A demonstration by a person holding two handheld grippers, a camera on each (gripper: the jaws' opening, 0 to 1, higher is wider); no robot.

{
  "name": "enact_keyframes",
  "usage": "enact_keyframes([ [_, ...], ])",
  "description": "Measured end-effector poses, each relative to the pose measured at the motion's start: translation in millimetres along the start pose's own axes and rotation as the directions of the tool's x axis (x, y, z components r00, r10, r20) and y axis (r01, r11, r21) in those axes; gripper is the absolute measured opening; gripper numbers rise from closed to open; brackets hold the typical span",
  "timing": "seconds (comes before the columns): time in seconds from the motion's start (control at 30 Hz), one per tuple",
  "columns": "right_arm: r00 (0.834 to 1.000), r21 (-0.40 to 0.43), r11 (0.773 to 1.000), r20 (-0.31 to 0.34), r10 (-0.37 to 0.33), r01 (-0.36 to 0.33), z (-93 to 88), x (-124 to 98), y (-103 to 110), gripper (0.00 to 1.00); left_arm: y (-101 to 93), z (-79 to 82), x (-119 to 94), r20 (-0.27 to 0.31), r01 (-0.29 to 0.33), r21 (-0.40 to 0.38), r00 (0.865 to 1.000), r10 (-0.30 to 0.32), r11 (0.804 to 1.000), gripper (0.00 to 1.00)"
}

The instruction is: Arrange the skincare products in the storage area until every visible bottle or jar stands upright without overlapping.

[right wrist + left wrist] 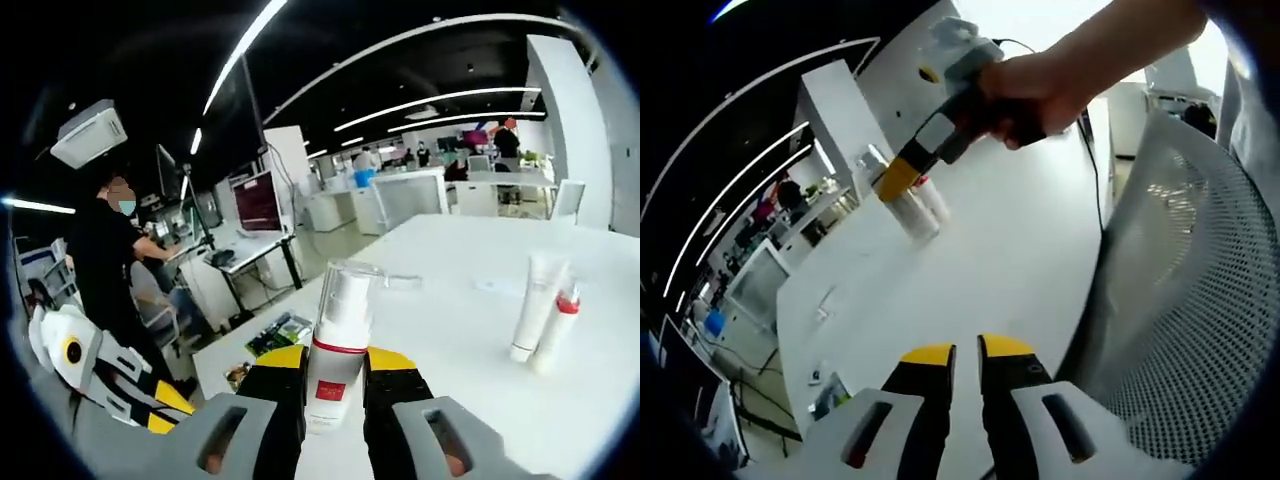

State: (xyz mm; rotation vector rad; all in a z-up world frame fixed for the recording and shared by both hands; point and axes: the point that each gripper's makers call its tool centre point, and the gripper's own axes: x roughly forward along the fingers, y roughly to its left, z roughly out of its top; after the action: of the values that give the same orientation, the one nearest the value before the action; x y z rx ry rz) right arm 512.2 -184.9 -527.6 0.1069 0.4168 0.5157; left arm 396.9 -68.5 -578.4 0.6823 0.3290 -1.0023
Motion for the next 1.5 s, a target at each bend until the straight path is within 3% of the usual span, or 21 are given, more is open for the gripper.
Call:
enact_keyframes([
  [0.27, 0.995, -0.007, 0.995, -0.005, -0.102, 0.102, -8.9, 7.4, -37.4, 0.13, 4.4, -1.7, -0.4, -0.012, -0.020, 0.001, 1.000, 0.020, 1.000, 0.08],
  [0.67, 0.981, -0.031, 0.981, -0.043, -0.191, 0.190, -30.1, 32.2, -74.0, 0.13, 8.9, -10.9, 0.9, -0.053, -0.045, -0.005, 0.998, 0.045, 0.999, 0.07],
  [0.93, 0.964, -0.058, 0.968, -0.087, -0.250, 0.245, -48.7, 45.9, -87.1, 0.13, 16.0, -13.1, -0.6, -0.063, -0.078, -0.022, 0.995, 0.077, 0.997, 0.04],
  [1.13, 0.959, -0.078, 0.965, -0.120, -0.258, 0.250, -62.5, 53.7, -90.3, 0.13, 19.0, -17.7, -0.8, -0.080, -0.090, -0.034, 0.993, 0.087, 0.995, 0.04],
  [1.27, 0.952, -0.069, 0.959, -0.122, -0.280, 0.274, -63.8, 56.0, -96.5, 0.13, 19.4, -18.2, -0.2, -0.079, -0.088, -0.036, 0.993, 0.085, 0.995, 0.04],
  [1.37, 0.946, -0.053, 0.953, -0.113, -0.304, 0.299, -62.3, 55.7, -101.1, 0.13, 18.6, -24.9, 1.3, -0.111, -0.082, -0.040, 0.991, 0.077, 0.996, 0.03],
  [1.5, 0.941, -0.086, 0.947, -0.117, -0.317, 0.309, -62.6, 59.9, -108.3, 0.13, 22.1, -24.4, -0.1, -0.101, -0.094, -0.054, 0.991, 0.088, 0.994, 0.03],
])
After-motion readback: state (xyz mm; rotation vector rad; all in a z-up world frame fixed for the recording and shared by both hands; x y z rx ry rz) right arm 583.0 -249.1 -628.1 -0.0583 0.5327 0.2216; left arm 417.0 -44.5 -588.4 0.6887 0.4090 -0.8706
